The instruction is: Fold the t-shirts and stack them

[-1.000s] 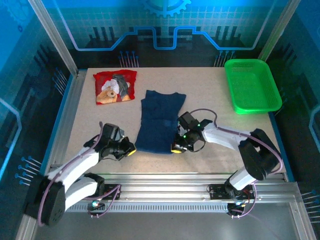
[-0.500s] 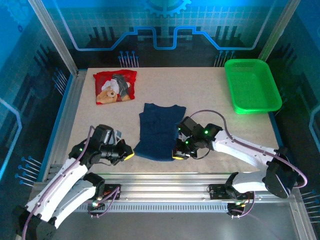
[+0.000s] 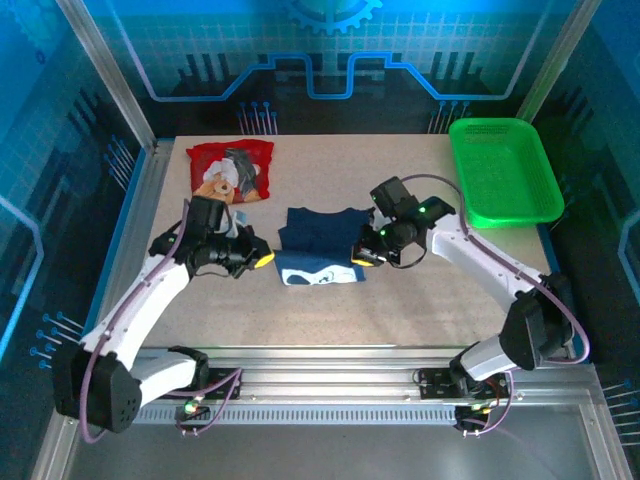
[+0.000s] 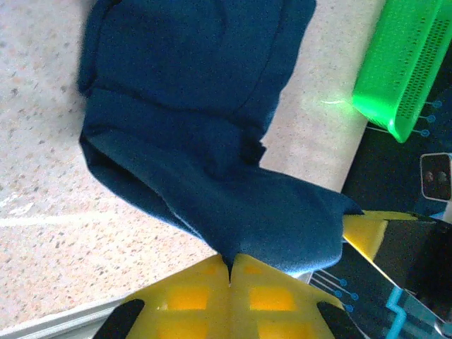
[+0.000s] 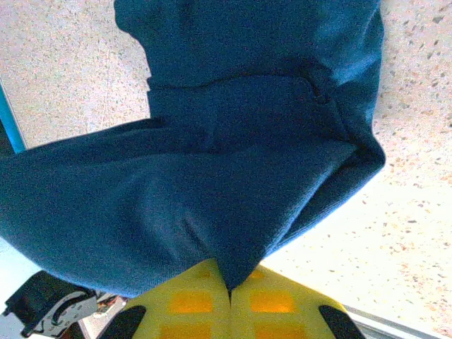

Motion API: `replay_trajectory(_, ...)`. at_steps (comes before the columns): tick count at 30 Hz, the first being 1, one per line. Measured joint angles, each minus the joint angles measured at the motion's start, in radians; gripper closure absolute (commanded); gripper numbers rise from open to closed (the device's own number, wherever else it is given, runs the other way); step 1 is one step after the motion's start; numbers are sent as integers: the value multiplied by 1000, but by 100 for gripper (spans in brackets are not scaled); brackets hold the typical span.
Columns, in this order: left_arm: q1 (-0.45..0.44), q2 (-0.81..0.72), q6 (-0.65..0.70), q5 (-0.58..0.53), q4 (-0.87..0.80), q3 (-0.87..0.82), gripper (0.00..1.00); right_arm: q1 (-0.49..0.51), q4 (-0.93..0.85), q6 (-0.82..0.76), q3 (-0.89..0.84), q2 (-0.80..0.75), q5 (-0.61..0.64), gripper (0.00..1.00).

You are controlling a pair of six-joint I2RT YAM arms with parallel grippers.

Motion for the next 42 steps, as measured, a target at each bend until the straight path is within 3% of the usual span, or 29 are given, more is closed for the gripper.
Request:
replay_trajectory(12, 45, 296, 78, 63, 73, 203, 100, -142, -30, -138, 169, 216, -69, 100)
replay_trajectory(27, 84, 541, 134, 69, 80, 362, 100, -218, -49, -203, 377, 446, -131, 99)
replay_trajectory(39, 98, 763, 179, 53, 100, 491, 100, -272, -63, -231, 552, 660, -171, 92)
replay_trajectory(42, 102, 817, 184, 39, 99, 529, 97, -278, -71, -230, 616, 732, -186, 81)
